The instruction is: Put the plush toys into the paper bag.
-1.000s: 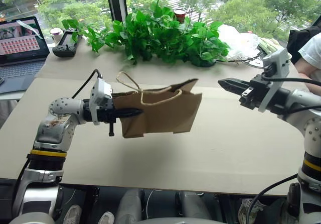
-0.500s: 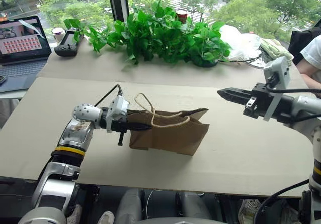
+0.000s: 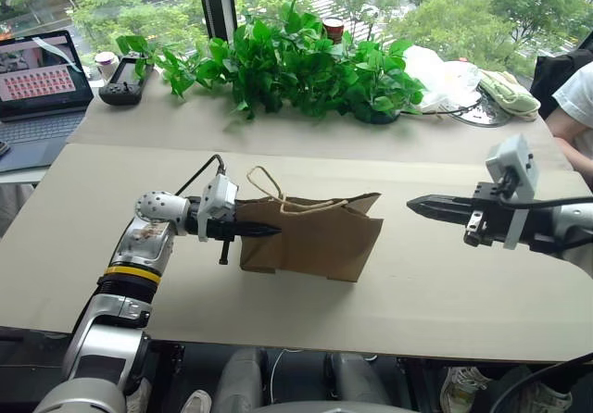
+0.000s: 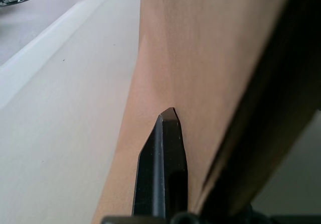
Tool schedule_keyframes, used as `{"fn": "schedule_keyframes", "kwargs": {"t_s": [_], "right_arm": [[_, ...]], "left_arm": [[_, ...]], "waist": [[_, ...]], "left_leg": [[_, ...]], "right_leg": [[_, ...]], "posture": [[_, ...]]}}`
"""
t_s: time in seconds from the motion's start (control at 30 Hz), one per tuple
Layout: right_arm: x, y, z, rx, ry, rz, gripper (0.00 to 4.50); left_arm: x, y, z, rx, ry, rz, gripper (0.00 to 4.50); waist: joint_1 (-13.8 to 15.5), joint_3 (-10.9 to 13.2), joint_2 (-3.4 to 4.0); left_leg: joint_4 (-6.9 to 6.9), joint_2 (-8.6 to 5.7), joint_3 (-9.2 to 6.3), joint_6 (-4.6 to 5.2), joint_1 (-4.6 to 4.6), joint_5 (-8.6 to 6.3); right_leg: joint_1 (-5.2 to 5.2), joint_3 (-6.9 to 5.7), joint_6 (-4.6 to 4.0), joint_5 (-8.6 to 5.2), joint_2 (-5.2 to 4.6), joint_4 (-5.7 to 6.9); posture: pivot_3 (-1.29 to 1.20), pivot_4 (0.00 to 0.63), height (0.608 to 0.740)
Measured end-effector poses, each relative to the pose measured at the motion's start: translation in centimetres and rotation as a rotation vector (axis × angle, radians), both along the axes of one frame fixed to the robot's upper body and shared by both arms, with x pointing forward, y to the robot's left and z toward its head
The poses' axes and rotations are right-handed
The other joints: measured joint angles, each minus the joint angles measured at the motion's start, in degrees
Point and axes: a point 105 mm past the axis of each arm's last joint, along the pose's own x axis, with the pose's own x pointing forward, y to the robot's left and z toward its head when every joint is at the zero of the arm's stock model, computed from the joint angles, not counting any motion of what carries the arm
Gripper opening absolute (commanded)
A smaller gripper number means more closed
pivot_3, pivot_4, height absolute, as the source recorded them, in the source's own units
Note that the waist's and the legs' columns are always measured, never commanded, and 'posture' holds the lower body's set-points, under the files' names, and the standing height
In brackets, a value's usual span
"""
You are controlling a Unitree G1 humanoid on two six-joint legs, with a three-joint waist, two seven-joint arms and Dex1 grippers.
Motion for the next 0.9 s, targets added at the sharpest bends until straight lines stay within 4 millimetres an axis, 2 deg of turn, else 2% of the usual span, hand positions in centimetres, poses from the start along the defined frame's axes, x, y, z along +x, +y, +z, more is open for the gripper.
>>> {"fn": "schedule_keyframes", "kwargs": {"t_s": [0.17, 0.3, 0.47, 0.53, 0.7, 0.9], "right_arm": [[0.1, -0.2, 0.0, -0.002, 0.0, -0.002, 0.0], [0.2, -0.3, 0.0, 0.001, 0.004, -0.007, 0.0], [0.3, -0.2, -0.3, -0.002, 0.006, -0.006, 0.0], [0.3, -0.2, -0.2, -0.002, 0.002, -0.006, 0.0], [0.3, -0.1, -0.3, -0.005, 0.002, -0.004, 0.0], [0.4, -0.1, -0.3, -0.007, -0.001, -0.001, 0.0]], "left_arm": [[0.1, -0.2, 0.1, -0.002, -0.006, 0.002, 0.03], [0.3, -0.4, 0.0, 0.0, -0.01, 0.012, 0.96], [0.3, -0.1, -0.1, 0.012, 0.031, 0.027, 2.84], [0.2, 0.2, 0.2, 0.028, 0.041, 0.031, 3.43], [-0.4, 1.0, 1.2, 0.054, 0.058, 0.034, 3.43], [-2.0, 2.6, 3.7, 0.076, 0.062, 0.052, 3.43]], "waist": [[0.09, 0.0, 0.0], [0.22, 0.0, 0.0], [0.27, 0.0, 0.0], [0.2, 0.0, 0.0], [0.15, 0.0, 0.0], [-0.03, 0.0, 0.0]], "left_leg": [[0.02, 0.0, 0.0, 0.0, 0.0, 0.0], [0.02, 0.0, 0.0, 0.0, 0.0, 0.0], [0.02, 0.0, 0.0, 0.0, 0.0, 0.0], [0.02, 0.01, 0.0, 0.0, -0.01, 0.0], [0.02, 0.01, 0.0, 0.0, -0.01, 0.0], [0.01, 0.03, 0.0, 0.0, 0.01, 0.0]], "right_leg": [[0.01, 0.0, 0.0, 0.0, 0.0, 0.0], [0.01, 0.0, 0.0, 0.0, 0.0, 0.0], [-0.01, 0.0, 0.0, 0.0, 0.01, 0.01], [-0.01, 0.0, 0.01, 0.0, 0.01, 0.01], [-0.01, 0.0, 0.01, 0.0, 0.01, 0.01], [-0.02, 0.0, 0.01, -0.01, 0.01, 0.01]], "posture": [[0.0, 0.15, 0.74], [0.0, 0.15, 0.74], [0.0, 0.15, 0.74], [0.0, 0.15, 0.74], [0.0, 0.15, 0.74], [0.0, 0.15, 0.74]]}}
